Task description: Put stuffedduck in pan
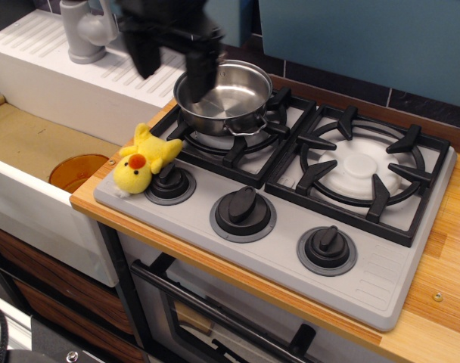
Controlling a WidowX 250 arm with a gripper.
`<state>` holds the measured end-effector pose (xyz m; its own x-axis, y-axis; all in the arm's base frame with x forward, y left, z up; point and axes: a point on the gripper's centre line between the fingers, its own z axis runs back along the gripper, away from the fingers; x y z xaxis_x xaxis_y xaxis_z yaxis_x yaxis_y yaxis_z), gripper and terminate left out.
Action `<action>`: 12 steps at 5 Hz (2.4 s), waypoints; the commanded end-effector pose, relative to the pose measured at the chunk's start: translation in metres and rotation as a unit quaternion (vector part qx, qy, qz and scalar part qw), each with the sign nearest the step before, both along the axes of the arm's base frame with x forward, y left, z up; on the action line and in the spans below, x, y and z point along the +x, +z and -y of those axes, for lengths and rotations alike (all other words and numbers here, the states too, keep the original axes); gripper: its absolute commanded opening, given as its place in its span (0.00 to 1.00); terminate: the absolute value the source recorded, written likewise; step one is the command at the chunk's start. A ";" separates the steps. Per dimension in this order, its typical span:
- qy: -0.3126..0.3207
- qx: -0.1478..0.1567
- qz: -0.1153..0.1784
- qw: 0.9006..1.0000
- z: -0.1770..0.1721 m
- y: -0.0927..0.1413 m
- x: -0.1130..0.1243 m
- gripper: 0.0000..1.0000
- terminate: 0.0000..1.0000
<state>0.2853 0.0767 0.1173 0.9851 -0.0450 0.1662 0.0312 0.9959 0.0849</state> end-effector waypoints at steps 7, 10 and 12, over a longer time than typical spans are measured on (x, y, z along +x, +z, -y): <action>-0.034 0.015 0.093 0.995 -0.045 -0.068 0.000 1.00 0.00; -0.017 0.014 0.060 0.998 -0.031 -0.075 0.001 1.00 0.00; -0.015 0.011 0.053 0.998 -0.032 -0.093 0.006 1.00 0.00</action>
<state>0.2888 0.1105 0.0296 0.9591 -0.0704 0.2742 0.0407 0.9928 0.1127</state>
